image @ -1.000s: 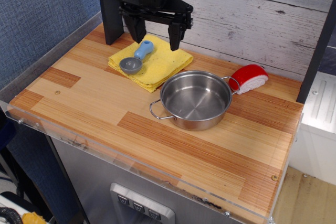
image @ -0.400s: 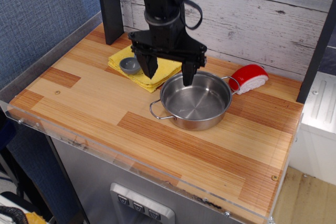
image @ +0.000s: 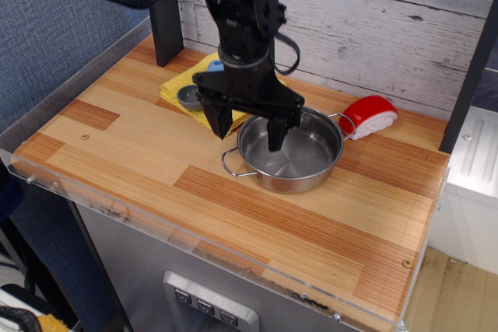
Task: Move the pot far left of table under the towel
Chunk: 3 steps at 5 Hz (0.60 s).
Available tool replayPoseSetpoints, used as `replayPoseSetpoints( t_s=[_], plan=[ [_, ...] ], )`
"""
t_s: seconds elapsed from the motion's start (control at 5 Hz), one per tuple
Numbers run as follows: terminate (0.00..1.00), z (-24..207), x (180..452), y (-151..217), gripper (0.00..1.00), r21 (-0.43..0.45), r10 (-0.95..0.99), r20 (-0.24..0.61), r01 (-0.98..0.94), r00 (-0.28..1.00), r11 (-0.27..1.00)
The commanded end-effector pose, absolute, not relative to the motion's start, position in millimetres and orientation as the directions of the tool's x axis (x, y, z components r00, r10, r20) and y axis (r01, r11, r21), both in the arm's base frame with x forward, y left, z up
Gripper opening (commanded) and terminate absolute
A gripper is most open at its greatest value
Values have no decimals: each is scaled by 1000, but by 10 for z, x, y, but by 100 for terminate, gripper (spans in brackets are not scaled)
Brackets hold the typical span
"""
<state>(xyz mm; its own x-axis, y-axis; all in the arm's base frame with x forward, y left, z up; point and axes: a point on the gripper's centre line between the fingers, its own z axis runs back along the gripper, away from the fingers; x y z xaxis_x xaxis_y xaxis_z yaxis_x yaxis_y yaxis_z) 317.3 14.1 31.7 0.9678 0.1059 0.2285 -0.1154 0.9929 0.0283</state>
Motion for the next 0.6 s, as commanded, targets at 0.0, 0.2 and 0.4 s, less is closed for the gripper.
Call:
replayPoseSetpoints(
  t_s=[0.0, 0.2, 0.4],
  plan=[
    [0, 236, 3267, 209, 0, 58, 88, 240, -105, 967, 993],
    [0, 250, 3273, 191, 0, 69, 83, 245, -103, 966, 992],
    [0, 284, 3235, 224, 0, 82, 89, 251, -113, 964, 990]
  ],
)
